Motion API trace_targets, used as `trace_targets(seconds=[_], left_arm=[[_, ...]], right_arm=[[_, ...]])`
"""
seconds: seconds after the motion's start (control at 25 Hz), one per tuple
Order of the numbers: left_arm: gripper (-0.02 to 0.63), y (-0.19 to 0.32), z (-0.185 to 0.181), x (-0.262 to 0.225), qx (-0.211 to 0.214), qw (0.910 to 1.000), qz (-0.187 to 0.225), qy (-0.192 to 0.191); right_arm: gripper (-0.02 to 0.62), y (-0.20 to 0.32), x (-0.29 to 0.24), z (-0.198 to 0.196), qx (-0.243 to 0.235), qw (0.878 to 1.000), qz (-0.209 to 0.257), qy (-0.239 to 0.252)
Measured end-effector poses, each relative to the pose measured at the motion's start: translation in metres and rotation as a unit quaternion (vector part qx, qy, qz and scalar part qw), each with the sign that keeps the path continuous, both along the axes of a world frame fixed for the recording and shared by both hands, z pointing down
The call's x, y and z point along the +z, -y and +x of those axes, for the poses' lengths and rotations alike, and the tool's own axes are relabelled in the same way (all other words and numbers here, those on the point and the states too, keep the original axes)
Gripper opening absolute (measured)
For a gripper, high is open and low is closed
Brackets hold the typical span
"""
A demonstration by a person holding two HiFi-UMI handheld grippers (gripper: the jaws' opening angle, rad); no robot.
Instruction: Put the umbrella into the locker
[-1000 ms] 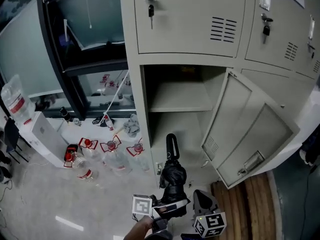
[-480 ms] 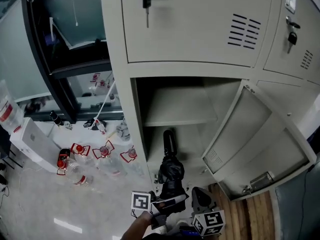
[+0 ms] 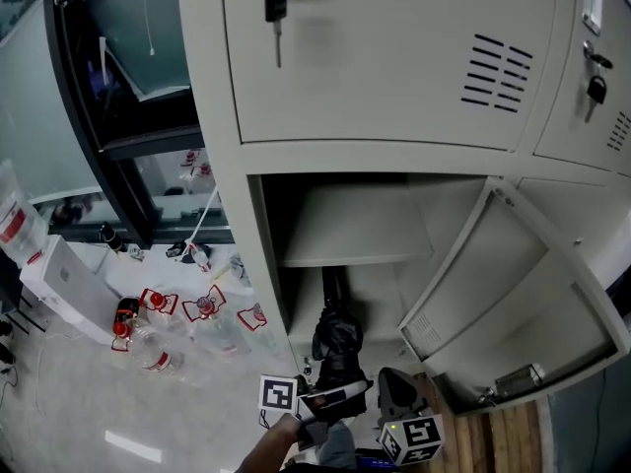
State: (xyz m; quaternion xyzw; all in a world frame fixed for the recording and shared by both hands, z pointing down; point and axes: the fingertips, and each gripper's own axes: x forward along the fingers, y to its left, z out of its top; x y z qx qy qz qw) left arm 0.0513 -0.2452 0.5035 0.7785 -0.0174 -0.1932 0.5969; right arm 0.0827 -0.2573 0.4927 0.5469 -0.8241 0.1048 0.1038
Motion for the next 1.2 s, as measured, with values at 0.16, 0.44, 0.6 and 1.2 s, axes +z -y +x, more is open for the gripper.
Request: trace_targets(seconds=[0.16,0.44,0.6,1.2], left_arm=[[0.272,0.012,0.006,-0.001,0.003,1.0000,0.002,0.000],[0.272,0.035,0.011,-0.001,0.005,1.0000,-0.002,0.003],[0.272,0.049,0.011,0.002,-0.001,0.9998,-0.017,-0.004],[0.322,0.099,-0.001,0.006,-0.022,0.9954,-0.067,-0.065]], right_arm=[[0.000,0.010,0.002,0.003,0.000,1.000,0.001,0.001],[0.000,0.032,0.005,0.004,-0.002,1.000,-0.006,0.007],[0.000,0.040,0.009,0.005,-0.005,1.000,-0.010,0.009],[0.000,0.048,0.008,0.002,-0.013,1.000,-0.014,0.005]])
